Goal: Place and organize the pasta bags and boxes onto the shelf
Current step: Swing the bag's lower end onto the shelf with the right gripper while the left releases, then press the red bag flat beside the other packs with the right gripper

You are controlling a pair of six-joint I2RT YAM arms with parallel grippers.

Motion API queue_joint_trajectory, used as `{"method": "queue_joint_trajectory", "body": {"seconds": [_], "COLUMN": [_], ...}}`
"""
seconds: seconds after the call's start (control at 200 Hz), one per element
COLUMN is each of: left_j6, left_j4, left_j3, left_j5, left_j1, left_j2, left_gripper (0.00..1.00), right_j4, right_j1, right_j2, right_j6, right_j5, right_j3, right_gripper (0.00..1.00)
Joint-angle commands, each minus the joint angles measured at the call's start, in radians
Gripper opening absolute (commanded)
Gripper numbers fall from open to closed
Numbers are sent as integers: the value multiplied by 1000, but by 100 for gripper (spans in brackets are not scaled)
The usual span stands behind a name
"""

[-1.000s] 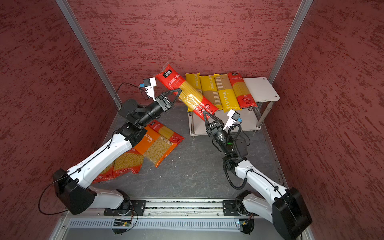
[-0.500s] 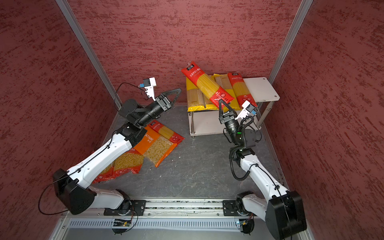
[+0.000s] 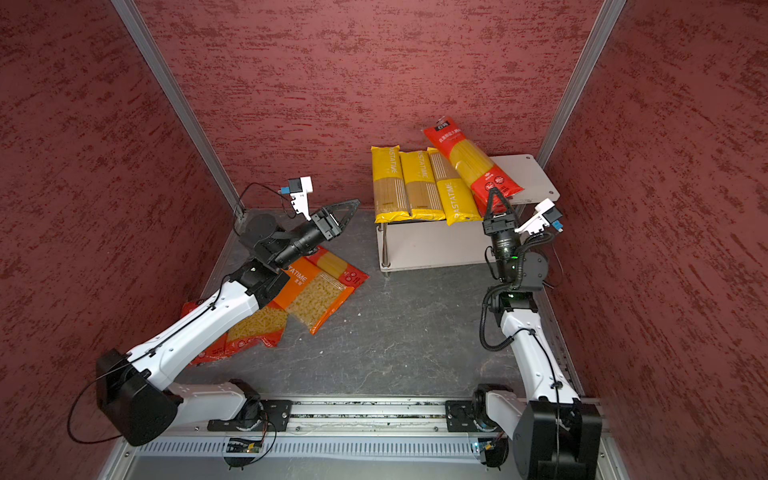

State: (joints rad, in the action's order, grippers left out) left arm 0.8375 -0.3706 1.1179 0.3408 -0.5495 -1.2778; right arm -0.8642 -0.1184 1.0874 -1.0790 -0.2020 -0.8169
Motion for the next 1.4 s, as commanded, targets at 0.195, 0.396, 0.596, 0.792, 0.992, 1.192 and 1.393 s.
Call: {"method": "queue_joint_trajectory", "body": {"seconds": [0.195,0.396,0.596,0.792,0.992,1.192,1.393], "left_j6": [-4,13,34,58,58,52,52], "left_j4": [34,31,23,5,6,7,7], "left_j3": [-136,-169,-179,-193,-192,-196,-198], "left_j5": [-33,-37,-30,-26,-27,-32,-27], "left_j1": [8,11,12,10,9,10,11], "left_j2": [82,87,71,53,49,48,49], "left_gripper": [74,73,73,73,73,72,72], "right_j4": [-140,-138,-136,-114,-111,-98,-27], "right_j1": [-216,-240,-239,-224,-190,-117,-104], "right_j2": [4,63,85,111,163,170,139], "right_j6": [-133,-152,-118,-98,-105,-89,-76], "right_j5": [-2,31,119,170,179,222,201], "right_j3": [-102,-99,-70,-39,-32,12,48], "right_gripper": [0,0,0,0,0,0,29]}}
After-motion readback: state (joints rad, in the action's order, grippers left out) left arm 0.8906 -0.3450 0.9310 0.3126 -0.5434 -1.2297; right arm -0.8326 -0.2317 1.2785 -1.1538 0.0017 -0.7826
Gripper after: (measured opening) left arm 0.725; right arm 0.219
